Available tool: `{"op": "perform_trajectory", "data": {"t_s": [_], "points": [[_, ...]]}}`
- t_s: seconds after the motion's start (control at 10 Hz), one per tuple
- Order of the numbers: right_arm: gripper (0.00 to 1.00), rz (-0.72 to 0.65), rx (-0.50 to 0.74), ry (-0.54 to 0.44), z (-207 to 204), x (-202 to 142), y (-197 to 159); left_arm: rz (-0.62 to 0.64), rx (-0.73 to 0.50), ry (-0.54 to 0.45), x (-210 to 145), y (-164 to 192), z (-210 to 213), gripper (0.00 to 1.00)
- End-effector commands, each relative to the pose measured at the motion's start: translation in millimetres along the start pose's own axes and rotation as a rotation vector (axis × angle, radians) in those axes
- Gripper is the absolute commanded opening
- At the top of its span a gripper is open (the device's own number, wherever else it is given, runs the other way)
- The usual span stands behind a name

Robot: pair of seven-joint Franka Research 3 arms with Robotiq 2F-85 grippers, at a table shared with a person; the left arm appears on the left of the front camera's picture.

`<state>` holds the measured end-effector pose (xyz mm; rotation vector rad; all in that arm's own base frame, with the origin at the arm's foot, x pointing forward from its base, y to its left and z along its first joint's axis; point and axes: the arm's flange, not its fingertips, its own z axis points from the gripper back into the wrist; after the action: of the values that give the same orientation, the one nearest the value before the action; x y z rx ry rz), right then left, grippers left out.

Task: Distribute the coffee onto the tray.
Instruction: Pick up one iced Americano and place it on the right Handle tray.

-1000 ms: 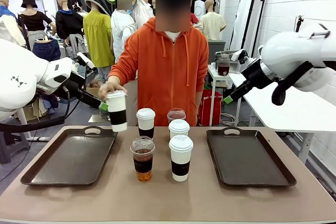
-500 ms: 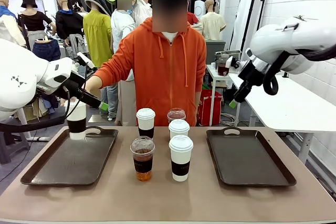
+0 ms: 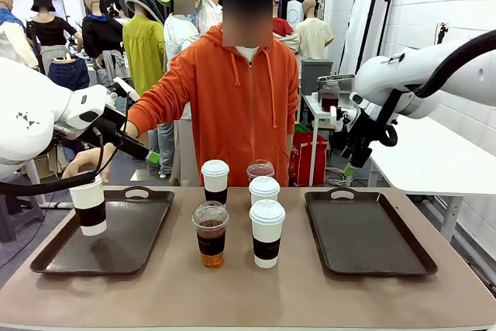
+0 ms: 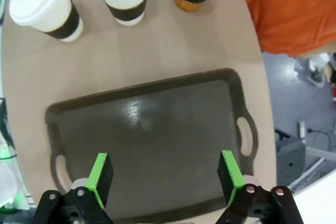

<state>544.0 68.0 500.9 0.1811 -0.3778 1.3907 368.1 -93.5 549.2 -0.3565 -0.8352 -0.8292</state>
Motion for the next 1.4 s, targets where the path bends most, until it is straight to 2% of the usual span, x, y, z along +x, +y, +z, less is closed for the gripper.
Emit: {"op": "perform_trajectory", "data": {"t_s": [0.0, 0.3, 0.4, 1.0, 1.2, 1.3], "points": [[1.00, 0.026, -0.037, -0.031, -10.8, -2.6, -10.9, 0.005, -0.008, -0.005, -2.0, 1.5, -0.4, 1.00], [1.00, 0.001, -0.030, -0.015, -32.3, -11.0, -6.2, 0.005, -0.008, -0.005, -2.0, 1.5, -0.4, 1.00], [1.00, 0.005, -0.011, 0.001, -21.7, -5.7, -10.6, 0.005, -0.008, -0.005, -2.0, 1.5, -0.4, 1.00], [1.00, 0.005, -0.018, 0.003, -22.4, -5.2, -11.1, 0.005, -0.008, -0.005, -2.0, 1.5, -0.4, 1.00], [1.00, 0.061, -0.023, -0.064, -33.9, -8.0, -27.8, 0.005, -0.008, -0.005, -2.0, 1.5, -0.4, 1.00], [1.00, 0.095, 0.015, -0.094, -42.3, -10.4, -36.9, 0.005, -0.008, -0.005, -2.0, 1.5, -0.4, 1.00]]}}
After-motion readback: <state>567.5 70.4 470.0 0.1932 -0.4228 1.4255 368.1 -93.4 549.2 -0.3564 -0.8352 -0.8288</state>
